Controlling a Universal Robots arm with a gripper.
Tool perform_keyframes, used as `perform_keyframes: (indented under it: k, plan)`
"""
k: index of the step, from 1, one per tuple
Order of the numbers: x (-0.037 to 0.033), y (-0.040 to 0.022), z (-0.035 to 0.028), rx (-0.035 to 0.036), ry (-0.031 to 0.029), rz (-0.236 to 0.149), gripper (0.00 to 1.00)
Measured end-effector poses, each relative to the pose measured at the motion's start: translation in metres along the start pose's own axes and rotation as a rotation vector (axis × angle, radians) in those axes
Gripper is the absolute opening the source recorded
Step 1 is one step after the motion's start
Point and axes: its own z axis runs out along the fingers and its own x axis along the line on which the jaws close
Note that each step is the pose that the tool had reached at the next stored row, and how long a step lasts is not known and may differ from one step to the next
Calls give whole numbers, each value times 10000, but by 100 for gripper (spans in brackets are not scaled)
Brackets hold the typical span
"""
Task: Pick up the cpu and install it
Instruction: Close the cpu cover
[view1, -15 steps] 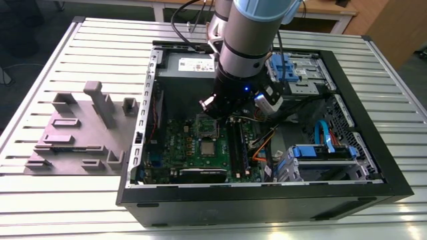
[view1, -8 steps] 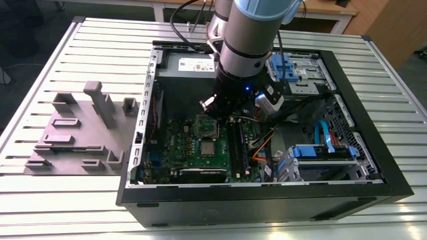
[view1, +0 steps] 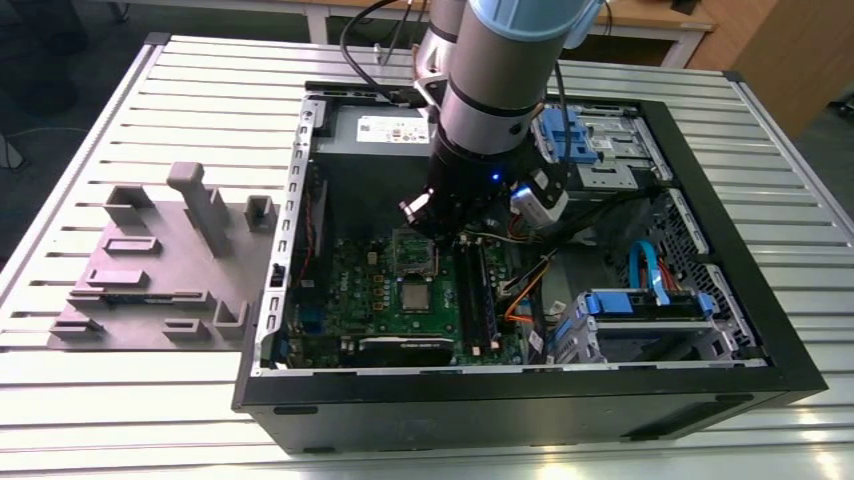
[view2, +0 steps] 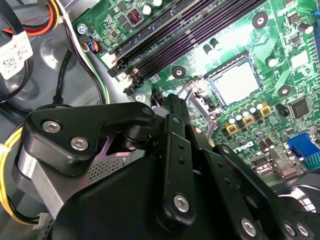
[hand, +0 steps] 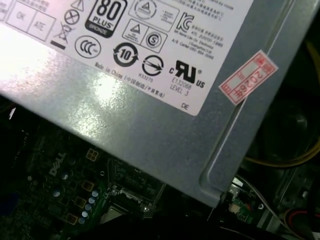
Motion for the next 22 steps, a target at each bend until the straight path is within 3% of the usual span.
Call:
perform_keyframes:
  k: [4, 22]
  plan:
    - [-9, -5, 0, 15, 8, -232, 10]
    - [-15, -8, 4, 25, 14, -385, 10]
